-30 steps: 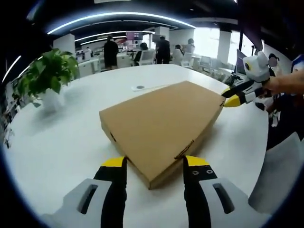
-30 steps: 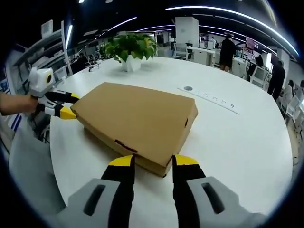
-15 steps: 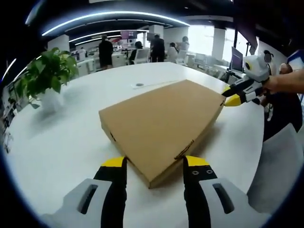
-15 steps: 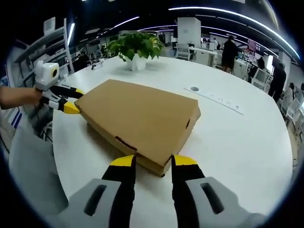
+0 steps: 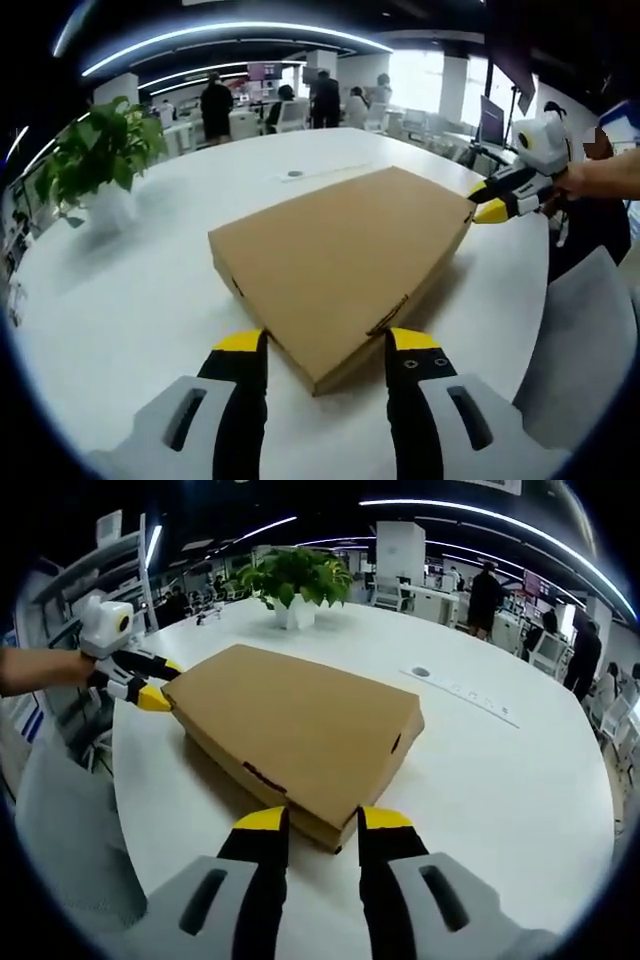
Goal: Operate the shoe box by opening the lid, removing the specified soft item, and placing it in the target area until the item is outside and the box remains undamaged.
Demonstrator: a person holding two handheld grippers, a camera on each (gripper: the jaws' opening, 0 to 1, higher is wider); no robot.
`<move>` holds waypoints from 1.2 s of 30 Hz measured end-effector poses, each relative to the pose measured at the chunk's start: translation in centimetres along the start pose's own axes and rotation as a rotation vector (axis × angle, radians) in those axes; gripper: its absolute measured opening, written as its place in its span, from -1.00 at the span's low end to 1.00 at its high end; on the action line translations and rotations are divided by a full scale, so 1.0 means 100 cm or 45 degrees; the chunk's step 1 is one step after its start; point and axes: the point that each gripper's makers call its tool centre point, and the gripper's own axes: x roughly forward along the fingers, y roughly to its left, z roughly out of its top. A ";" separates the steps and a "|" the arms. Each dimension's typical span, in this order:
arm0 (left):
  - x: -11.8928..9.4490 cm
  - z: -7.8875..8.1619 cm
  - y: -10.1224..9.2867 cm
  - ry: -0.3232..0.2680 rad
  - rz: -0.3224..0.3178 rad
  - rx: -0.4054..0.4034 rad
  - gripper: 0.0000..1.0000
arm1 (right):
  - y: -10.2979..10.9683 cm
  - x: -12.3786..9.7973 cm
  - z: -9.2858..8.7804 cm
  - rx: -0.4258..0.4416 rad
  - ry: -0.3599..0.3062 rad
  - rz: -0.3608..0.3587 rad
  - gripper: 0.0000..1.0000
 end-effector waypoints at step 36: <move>-0.039 -0.028 0.040 0.117 -0.075 0.037 -0.10 | 0.071 0.006 0.003 -0.033 -0.042 0.052 -0.57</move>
